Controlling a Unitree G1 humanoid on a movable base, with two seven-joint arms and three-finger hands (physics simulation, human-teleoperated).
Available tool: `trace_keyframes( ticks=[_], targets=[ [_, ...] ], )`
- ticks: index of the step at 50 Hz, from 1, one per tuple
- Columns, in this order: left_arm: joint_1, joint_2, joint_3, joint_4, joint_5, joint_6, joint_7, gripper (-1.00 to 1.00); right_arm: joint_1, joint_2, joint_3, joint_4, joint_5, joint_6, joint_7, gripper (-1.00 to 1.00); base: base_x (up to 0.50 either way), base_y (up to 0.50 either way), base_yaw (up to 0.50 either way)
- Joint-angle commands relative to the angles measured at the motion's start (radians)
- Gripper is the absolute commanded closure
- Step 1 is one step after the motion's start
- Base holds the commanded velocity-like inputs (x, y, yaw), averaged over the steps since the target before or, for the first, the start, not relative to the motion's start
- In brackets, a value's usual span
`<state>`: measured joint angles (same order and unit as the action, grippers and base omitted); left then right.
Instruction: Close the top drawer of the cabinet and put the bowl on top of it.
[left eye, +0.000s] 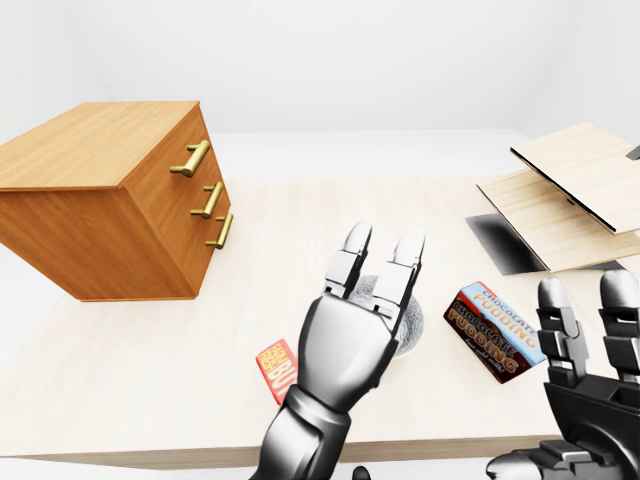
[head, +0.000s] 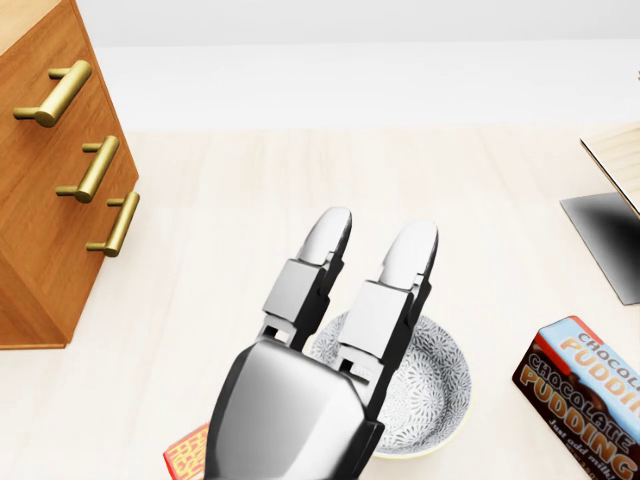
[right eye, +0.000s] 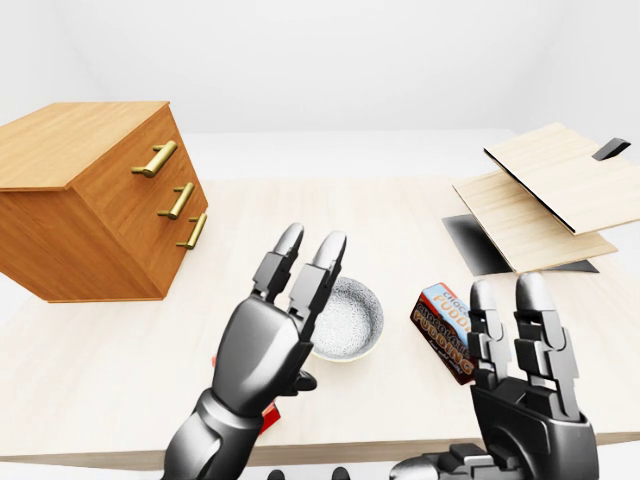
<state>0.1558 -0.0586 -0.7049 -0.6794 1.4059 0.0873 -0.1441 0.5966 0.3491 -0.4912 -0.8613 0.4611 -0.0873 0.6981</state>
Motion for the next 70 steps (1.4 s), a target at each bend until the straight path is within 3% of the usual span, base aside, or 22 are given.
trace_keyframes(
  ticks=[1,18,23,57,70],
  targets=[
    [0.007,-0.002,-0.023,0.064,0.051,0.0,0.007,-1.0,0.002,0.0,-0.012,-0.001,0.003,0.0,0.0,-1.0,0.0,0.0,0.0],
    [-0.004,-0.015,-0.056,0.118,0.086,0.0,0.01,-1.0,-0.006,0.0,-0.017,0.002,0.001,0.0,0.0,-1.0,0.0,0.0,0.0],
    [-0.03,-0.033,-0.031,0.172,0.105,0.0,0.009,-1.0,-0.001,0.0,-0.016,0.003,0.003,0.0,0.0,-1.0,0.0,0.0,0.0],
    [-0.055,-0.063,-0.003,0.341,0.155,0.0,0.043,-1.0,0.003,0.0,-0.045,0.004,0.026,0.0,0.0,-1.0,0.0,0.0,0.0],
    [-0.087,-0.082,0.043,0.4,0.155,0.0,0.036,-1.0,0.006,0.0,-0.061,0.003,0.035,0.0,0.0,-1.0,0.0,0.0,0.0]
  ],
)
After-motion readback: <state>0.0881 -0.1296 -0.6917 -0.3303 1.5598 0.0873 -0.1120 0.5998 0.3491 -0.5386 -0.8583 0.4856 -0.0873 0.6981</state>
